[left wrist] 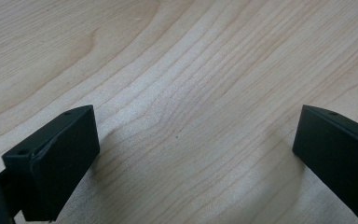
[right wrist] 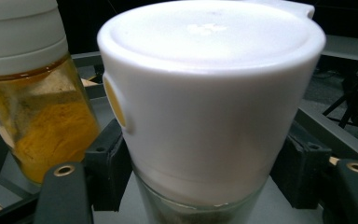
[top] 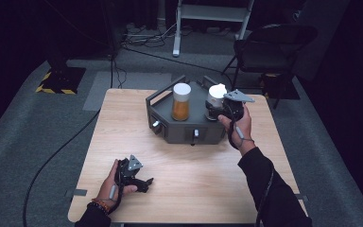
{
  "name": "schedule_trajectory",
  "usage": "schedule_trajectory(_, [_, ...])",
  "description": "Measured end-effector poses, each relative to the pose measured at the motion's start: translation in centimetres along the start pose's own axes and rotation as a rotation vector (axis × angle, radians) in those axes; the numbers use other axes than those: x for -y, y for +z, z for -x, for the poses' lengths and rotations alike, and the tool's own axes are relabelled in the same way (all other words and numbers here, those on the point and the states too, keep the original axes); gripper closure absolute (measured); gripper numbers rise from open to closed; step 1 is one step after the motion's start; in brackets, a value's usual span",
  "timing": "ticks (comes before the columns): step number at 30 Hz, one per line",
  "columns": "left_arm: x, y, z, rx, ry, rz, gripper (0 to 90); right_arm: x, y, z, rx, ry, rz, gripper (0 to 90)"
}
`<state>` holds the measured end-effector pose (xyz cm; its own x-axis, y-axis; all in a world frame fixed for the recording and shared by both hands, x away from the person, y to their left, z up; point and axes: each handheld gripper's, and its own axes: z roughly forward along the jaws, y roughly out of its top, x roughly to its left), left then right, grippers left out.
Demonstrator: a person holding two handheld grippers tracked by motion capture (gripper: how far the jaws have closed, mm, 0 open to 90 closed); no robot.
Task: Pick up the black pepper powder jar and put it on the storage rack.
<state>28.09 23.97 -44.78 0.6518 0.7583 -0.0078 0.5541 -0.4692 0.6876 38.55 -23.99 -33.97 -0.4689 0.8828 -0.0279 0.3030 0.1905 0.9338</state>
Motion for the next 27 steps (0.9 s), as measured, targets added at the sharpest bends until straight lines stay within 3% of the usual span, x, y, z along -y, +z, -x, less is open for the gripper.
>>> schedule_trajectory(27, [0.00,0.00,0.00,0.000,0.000,0.000,0.4,0.63,0.26,0.68,-0.008,0.026,0.000,29.6])
